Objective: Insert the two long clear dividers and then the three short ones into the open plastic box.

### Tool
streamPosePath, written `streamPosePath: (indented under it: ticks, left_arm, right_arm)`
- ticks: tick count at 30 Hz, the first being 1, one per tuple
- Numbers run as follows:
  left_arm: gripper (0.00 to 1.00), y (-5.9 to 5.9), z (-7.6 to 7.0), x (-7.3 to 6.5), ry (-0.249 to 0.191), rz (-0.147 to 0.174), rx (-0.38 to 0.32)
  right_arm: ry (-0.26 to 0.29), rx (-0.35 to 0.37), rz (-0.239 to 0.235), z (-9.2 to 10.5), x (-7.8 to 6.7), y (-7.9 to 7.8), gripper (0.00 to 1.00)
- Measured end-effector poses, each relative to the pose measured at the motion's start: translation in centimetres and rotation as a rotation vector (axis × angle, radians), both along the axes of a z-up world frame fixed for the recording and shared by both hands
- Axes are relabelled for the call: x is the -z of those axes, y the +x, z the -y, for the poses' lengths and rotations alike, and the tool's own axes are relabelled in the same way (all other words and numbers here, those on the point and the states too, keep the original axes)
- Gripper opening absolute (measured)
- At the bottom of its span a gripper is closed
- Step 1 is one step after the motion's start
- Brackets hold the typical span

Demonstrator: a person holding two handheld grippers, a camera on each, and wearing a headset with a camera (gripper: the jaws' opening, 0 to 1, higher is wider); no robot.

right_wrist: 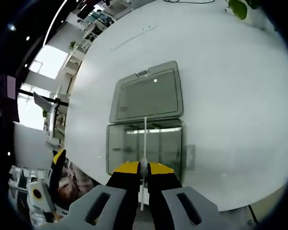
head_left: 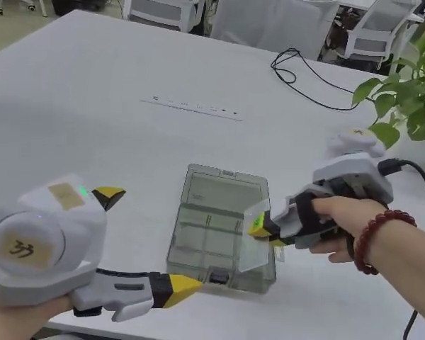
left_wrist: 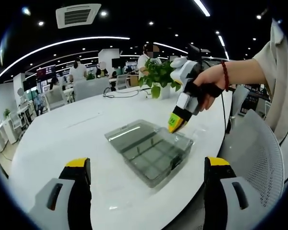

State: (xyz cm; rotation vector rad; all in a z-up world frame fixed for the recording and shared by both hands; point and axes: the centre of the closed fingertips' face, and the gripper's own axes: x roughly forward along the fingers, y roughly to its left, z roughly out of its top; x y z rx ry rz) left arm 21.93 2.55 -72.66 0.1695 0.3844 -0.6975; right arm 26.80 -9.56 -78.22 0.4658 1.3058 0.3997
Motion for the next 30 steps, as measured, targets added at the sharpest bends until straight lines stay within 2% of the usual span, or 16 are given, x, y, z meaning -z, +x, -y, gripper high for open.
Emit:
streamPosePath:
  ticks: [1, 7, 10, 13, 19, 21, 30]
  left_arm:
    - [1.00, 0.1, -0.1, 0.1, 0.000, -0.005, -0.004]
    - [1.00, 0.3, -0.6, 0.4, -0.001, -0.018, -0.014]
    - [1.00, 0.2, -1.0, 0.6, 0.003, -0.023, -0.021]
    - [1.00, 0.2, -1.1, 0.7, 0.008, -0.026, -0.017]
    - [1.00, 0.1, -1.0, 0.9, 0.004, -0.033, -0.015]
    - [1.00, 0.1, -1.0, 1.0, 0.005, -0.035, -0.013]
    - [1.00, 0.2, -1.4, 1.0, 0.000, -0.038, -0.022]
  right_arm:
    - [0.004, 0.002, -0.022, 0.0, 0.1, -0.2, 0.06]
    - [-0.012, 0.003, -0.053, 0.2, 1.0, -0.1, 0.06]
    - [-0.022, 0.002, -0.064, 0.5, 1.7, 0.7, 0.06]
    - [-0.016, 0.004, -0.079, 0.2, 1.8, 0.3, 0.06]
    - [-0.017, 0.000, -0.093, -0.6, 2.0, -0.5, 0.06]
    - [-0.027, -0.001, -0.100, -0.3, 2.3, -0.1, 0.06]
    - [-0.039, -0.002, -0.112, -0.6, 2.4, -0.8, 0.06]
